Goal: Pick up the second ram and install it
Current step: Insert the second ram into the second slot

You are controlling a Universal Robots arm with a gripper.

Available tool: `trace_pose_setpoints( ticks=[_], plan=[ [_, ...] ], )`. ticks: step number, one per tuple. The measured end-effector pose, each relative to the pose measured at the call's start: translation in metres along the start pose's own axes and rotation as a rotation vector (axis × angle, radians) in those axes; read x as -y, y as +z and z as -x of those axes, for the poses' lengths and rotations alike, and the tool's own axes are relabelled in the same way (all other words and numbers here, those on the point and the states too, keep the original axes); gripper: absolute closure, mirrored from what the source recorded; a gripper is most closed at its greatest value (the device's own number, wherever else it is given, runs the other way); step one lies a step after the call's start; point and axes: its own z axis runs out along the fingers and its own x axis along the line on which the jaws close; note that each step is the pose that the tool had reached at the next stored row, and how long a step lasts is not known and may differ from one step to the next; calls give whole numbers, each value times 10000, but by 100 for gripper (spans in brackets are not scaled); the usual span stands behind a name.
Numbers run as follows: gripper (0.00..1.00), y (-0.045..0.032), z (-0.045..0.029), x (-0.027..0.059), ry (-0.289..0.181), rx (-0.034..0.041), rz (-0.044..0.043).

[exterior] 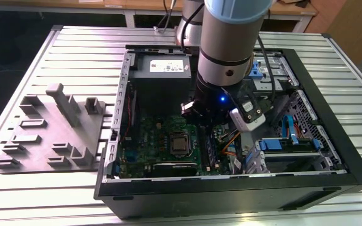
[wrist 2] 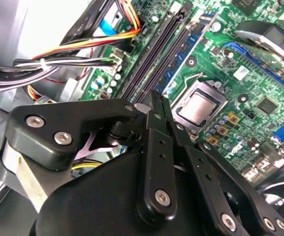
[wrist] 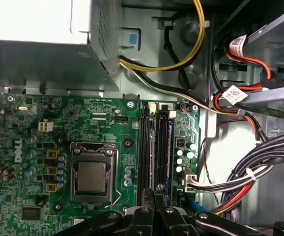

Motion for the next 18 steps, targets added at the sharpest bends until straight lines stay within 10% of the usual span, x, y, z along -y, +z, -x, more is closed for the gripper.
trace_pose_setpoints(
  ticks=[14,18],
  plan=[
    [89,88,5,0,62,-1,-2],
    [89,90,6,-14,68,5,136]
  ],
)
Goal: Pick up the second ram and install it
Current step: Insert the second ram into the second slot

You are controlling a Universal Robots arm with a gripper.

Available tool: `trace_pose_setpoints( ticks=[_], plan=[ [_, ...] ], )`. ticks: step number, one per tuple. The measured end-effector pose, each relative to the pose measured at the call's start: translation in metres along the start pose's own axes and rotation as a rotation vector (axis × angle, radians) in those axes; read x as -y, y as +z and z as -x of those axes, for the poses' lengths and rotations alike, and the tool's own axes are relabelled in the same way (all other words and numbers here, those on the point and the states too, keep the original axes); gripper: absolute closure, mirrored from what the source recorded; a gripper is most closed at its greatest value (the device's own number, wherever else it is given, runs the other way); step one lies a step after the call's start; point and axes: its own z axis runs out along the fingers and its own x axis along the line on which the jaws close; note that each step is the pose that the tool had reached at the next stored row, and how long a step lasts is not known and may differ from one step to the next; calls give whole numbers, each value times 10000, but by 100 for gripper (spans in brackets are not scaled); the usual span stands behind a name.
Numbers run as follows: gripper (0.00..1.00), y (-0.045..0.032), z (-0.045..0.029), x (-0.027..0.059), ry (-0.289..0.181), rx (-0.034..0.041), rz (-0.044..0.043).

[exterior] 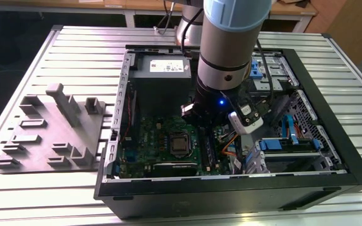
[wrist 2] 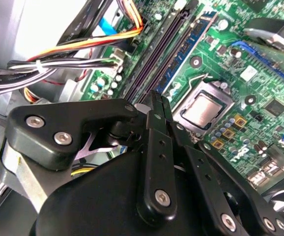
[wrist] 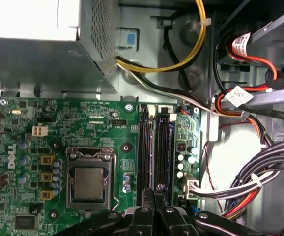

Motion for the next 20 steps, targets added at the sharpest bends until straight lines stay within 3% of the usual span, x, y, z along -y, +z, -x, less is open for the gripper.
trace_pose_setpoints(
  ticks=[20],
  plan=[
    [89,50,-20,-28,65,1,62]
  ],
)
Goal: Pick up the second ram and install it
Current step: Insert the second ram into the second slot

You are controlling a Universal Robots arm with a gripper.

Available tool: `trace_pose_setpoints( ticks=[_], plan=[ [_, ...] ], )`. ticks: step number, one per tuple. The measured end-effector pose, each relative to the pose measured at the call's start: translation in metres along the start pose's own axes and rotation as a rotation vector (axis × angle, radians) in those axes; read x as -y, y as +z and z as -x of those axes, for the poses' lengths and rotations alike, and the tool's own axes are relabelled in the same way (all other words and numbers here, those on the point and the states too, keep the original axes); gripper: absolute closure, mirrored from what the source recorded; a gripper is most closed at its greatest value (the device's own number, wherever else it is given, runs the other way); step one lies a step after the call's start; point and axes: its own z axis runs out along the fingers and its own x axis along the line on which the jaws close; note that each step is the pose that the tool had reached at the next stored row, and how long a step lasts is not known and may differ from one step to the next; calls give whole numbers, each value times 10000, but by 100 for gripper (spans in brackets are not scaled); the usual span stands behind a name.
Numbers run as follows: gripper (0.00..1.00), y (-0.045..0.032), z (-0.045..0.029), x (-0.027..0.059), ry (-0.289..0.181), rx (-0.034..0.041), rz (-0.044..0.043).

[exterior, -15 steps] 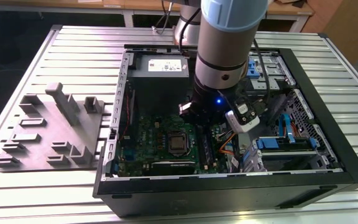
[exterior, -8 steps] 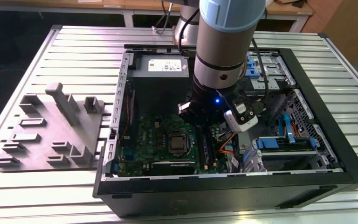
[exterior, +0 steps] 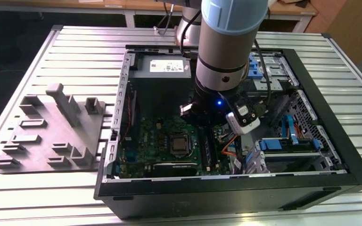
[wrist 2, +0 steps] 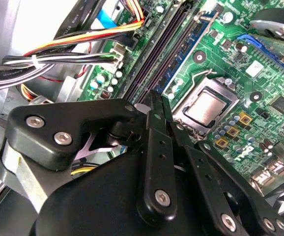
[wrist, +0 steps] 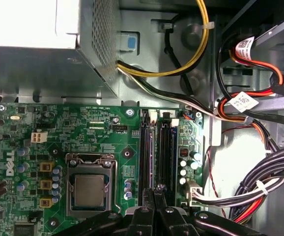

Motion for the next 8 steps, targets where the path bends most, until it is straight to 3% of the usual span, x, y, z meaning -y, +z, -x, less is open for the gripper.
trace_pose_setpoints(
  ticks=[8],
  plan=[
    [89,6,-2,-12,1,1,2]
  ],
)
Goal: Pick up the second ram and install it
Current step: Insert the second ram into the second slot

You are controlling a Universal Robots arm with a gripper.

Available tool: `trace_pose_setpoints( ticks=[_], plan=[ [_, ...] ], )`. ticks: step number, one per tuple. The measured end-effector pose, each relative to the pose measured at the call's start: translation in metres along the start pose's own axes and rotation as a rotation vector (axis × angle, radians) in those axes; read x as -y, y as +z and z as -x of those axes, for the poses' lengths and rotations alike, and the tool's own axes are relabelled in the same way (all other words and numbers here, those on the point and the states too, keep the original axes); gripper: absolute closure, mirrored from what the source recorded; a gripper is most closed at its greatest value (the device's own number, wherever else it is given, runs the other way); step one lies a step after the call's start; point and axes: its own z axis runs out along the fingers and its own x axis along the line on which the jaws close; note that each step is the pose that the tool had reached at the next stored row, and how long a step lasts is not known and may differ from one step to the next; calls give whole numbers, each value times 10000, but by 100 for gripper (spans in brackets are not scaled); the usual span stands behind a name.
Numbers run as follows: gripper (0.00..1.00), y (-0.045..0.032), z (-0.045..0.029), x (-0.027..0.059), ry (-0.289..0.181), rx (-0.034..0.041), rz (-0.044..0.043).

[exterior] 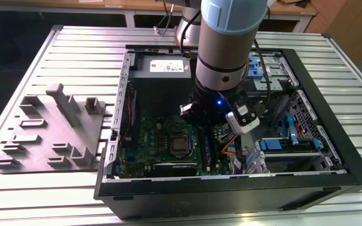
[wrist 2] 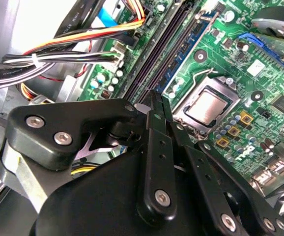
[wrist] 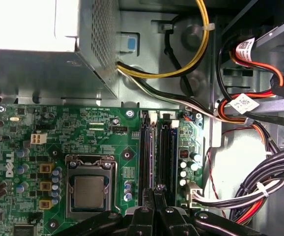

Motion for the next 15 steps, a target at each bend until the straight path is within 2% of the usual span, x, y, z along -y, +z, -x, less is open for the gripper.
trace_pose_setpoints(
  ticks=[7,15],
  plan=[
    [89,18,-9,-9,0,2,37],
    [89,25,-10,-8,1,2,37]
  ],
)
